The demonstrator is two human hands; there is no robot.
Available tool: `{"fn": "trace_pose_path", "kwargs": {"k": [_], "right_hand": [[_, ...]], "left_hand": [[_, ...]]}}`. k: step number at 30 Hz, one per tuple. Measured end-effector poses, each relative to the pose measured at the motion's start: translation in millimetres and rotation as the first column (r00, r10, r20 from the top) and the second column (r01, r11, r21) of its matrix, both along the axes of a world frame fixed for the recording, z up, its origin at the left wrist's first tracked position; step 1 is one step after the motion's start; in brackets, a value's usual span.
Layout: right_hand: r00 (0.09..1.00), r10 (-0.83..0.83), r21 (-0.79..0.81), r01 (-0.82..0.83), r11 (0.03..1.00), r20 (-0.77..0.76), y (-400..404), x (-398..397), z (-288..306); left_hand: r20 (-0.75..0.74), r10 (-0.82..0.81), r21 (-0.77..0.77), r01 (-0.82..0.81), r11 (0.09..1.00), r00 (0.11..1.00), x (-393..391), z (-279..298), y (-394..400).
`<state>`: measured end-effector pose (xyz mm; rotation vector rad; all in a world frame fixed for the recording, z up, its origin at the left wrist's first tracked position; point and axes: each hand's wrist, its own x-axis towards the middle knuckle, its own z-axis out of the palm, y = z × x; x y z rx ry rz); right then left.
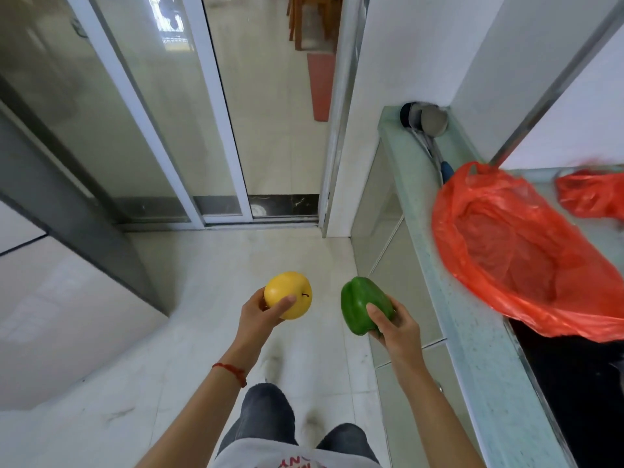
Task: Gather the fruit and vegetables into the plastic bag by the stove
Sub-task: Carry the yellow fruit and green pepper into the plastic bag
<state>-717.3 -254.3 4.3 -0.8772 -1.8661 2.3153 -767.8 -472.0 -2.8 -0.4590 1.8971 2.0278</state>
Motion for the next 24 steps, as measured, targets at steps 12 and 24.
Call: {"fn": "trace_pose_path", "kwargs": {"k": [12, 24], "right_hand": [[0.917, -0.397, 0.044, 0.396, 0.917, 0.021, -2.1, -110.3, -4.6], [0.555, -0.83, 0.093, 0.824, 0.558, 0.057, 27.1, -65.8, 11.2]], "left_hand": [[0.001, -0.392, -0.031, 0.392, 0.919, 0.92, -189.3, -0.2, 34.7], [-0.002, -0.821, -0.115, 0.815, 0.567, 0.571, -222.6, 3.7, 166.6]]}}
